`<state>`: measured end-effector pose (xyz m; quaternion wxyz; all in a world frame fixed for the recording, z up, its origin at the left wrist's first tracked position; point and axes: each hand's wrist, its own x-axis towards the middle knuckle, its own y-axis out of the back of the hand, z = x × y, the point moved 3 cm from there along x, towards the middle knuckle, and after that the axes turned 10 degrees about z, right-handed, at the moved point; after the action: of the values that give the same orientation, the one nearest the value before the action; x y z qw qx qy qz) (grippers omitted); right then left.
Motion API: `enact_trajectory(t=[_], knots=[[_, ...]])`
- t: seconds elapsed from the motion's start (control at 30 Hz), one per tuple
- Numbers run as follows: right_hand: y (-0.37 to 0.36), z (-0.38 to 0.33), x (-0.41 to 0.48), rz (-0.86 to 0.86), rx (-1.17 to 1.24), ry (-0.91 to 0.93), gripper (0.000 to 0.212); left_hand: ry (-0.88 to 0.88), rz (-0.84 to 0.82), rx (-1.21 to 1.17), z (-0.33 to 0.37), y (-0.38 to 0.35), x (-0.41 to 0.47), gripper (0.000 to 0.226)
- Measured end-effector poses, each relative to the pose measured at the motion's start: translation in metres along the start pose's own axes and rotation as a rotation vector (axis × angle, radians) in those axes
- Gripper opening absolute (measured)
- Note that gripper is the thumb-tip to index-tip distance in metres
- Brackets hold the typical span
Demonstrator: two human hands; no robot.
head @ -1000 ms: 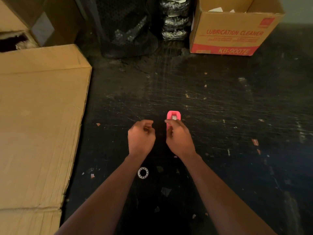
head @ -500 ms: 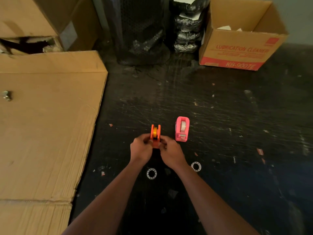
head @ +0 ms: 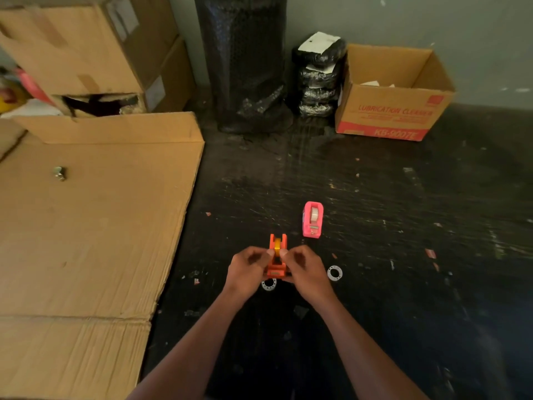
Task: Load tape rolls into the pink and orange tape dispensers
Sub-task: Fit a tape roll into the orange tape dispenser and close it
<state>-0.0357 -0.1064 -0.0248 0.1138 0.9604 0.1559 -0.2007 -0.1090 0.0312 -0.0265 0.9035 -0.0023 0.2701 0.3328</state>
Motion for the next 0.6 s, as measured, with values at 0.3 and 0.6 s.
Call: enact_trajectory(t=[0.3,0.6], knots=[[0.0,0.0,-0.032,-0.116,0.153,-0.05,0.022,0.053,-0.128,-0.235,0.0,0.024,-0.029,0.026],[-0.006,0.007,-0.028,-0.053,0.308,-0.158,0.026,-0.035,0.07,0.015,-0.015,0.045,0.002,0.036]])
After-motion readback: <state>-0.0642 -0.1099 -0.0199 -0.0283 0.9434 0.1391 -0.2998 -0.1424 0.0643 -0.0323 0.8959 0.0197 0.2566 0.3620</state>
